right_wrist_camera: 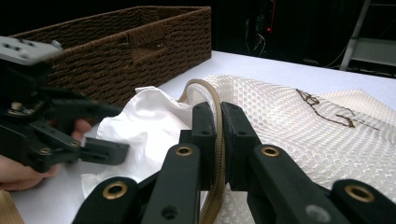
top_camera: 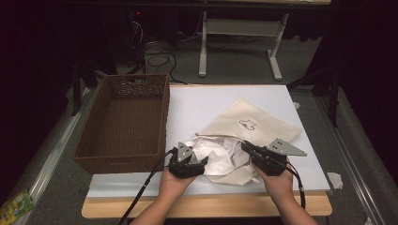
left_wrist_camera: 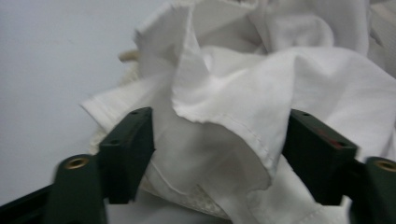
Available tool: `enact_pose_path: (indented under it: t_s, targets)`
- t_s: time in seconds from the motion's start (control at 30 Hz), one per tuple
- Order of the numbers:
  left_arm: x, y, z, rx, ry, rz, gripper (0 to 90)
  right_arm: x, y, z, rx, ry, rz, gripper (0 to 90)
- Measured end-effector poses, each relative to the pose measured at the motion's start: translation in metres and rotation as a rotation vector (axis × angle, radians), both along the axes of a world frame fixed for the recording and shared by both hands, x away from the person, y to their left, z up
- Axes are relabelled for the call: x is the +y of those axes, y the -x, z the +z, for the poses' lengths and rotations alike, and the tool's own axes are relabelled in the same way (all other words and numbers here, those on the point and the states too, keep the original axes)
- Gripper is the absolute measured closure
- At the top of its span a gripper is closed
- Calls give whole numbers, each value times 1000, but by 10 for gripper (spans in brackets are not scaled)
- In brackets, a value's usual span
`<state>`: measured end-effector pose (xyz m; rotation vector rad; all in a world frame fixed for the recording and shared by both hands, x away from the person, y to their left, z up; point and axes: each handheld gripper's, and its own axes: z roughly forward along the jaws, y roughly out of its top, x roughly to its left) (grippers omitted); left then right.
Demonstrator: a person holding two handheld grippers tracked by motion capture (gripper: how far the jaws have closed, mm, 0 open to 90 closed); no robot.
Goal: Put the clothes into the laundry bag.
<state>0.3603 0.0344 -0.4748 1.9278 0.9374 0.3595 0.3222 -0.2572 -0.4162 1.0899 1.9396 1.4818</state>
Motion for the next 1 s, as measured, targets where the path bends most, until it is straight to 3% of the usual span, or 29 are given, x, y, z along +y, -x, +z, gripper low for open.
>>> enact_pose_path:
  t_s: [0.07,0.1,0.13,0.17,0.27,0.3,0.43,0.47,0.5,0.57,0.63,0.67,0.7,0.87,1.0]
  targets:
    - [-5,-2,-7,54,-21,-33,502,1,0,0,-2,6,2,854]
    - [-5,-2,-7,54,-21,-33,609,1,0,0,-2,6,2,854]
    - [-7,-3,-8,67,-31,-64,609,1,0,0,1,6,2,854]
    - [-9,-3,-8,68,-45,-73,711,1,0,0,2,7,-1,855]
    - [-10,-2,-8,77,-52,-76,882,1,0,0,-1,7,-1,855]
    - [-10,-1,-7,74,-46,-74,893,1,0,0,0,8,0,854]
    - [-15,8,7,-11,-13,-87,896,2,0,-1,0,8,0,854]
    - [-22,12,16,-42,-3,-107,897,2,0,-1,0,9,0,855]
    - [-22,12,16,-42,-3,-107,897,2,0,-1,0,9,0,855]
    - [-39,14,23,-69,8,-132,897,2,0,-1,3,9,0,855]
    - [-51,11,25,-67,25,-146,896,3,0,0,-2,13,-1,855]
    - [-66,7,27,-73,27,-157,897,2,0,0,-2,8,2,855]
    - [-66,7,27,-73,27,-157,897,2,0,0,-2,8,2,855]
    - [-102,-6,22,-57,41,-190,895,-1,0,0,-1,5,-10,855]
    - [-98,-4,18,-56,67,-199,842,-4,-1,-1,9,-7,-9,855]
